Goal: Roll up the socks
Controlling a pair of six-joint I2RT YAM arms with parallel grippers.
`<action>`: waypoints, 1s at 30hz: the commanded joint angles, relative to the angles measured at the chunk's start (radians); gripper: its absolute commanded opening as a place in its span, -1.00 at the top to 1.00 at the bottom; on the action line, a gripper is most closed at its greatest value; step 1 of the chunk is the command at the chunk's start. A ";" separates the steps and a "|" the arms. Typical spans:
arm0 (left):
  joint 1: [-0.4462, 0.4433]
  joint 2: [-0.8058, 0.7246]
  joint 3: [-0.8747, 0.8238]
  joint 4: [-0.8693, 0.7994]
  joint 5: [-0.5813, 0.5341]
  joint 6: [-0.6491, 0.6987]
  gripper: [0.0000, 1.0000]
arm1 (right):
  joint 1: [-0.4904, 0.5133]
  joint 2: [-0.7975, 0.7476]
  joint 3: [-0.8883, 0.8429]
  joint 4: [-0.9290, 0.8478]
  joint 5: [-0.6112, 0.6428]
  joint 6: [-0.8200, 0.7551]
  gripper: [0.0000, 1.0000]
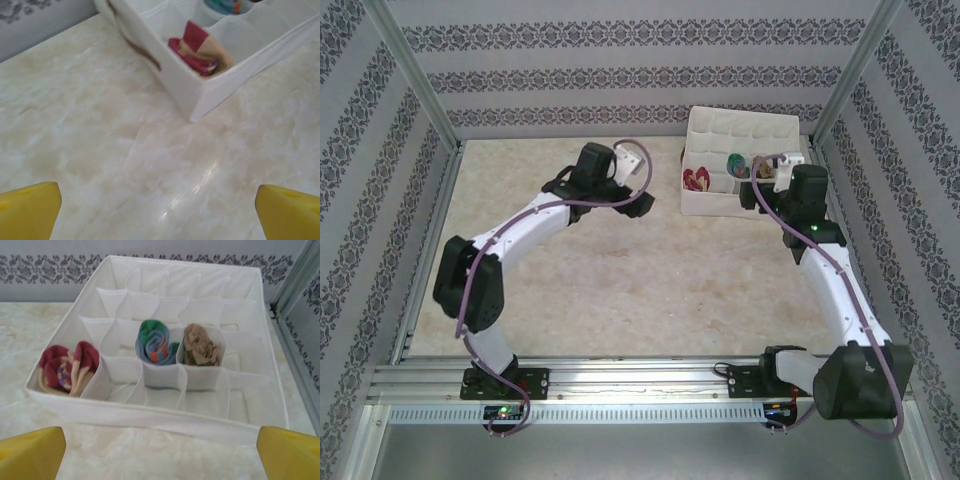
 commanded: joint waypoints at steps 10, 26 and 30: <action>0.089 -0.363 -0.484 0.259 -0.226 -0.003 -0.99 | 0.042 -0.080 -0.246 0.167 -0.029 0.104 -0.95; 0.375 -0.539 -0.921 0.642 -0.239 -0.061 -0.99 | 0.056 0.112 -0.529 0.726 -0.013 0.070 -0.96; 0.425 -0.528 -0.947 0.661 -0.242 -0.052 -0.99 | 0.061 0.152 -0.550 0.845 -0.033 0.048 -0.95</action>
